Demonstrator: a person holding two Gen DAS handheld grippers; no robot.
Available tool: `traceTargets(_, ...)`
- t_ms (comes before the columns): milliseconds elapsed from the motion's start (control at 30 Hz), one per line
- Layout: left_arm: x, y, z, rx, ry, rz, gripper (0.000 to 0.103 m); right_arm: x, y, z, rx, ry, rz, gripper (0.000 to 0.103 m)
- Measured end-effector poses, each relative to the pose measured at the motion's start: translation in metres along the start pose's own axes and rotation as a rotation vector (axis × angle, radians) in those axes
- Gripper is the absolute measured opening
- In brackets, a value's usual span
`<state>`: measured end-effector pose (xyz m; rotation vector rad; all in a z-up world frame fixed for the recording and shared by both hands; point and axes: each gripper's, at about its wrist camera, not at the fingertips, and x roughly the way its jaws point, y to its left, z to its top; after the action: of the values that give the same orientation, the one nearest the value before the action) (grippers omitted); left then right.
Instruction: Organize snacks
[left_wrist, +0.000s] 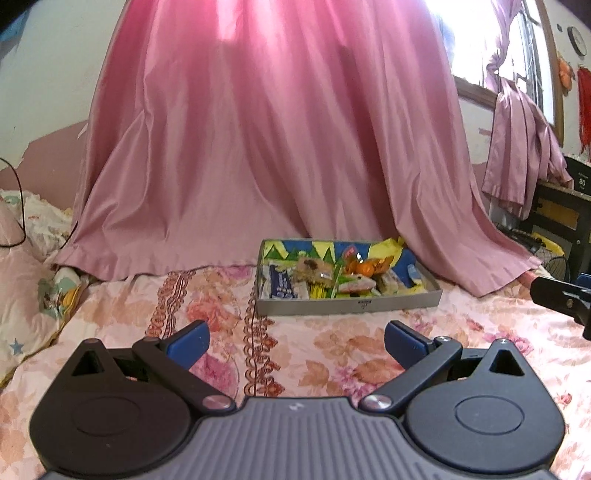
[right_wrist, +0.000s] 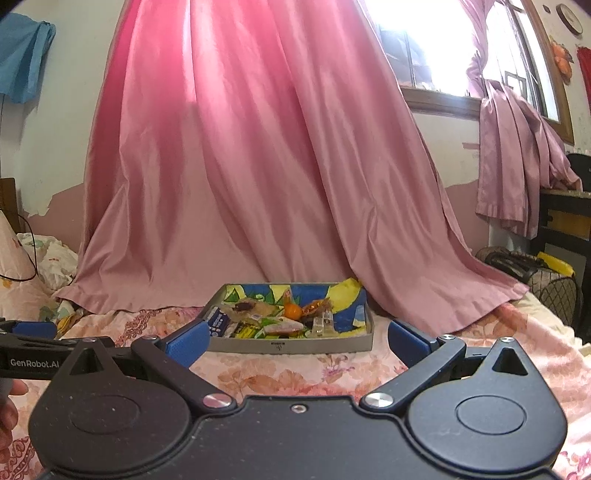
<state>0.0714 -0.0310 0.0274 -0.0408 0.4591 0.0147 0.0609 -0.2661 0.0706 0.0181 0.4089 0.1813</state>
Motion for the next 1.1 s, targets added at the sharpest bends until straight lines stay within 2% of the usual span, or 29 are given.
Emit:
traceTargets(533,0.026,0.006,-0.023,-0.037,0.086,0.055,0.103,0.026,-0.002,-0.036,0.035,0.147,0.015,0.102)
traceTargets(1100,0.061,0.014,-0.028,-0.031,0.042,0.057,0.103,0.074,-0.003,-0.059,0.03,0.073,0.01,0.102)
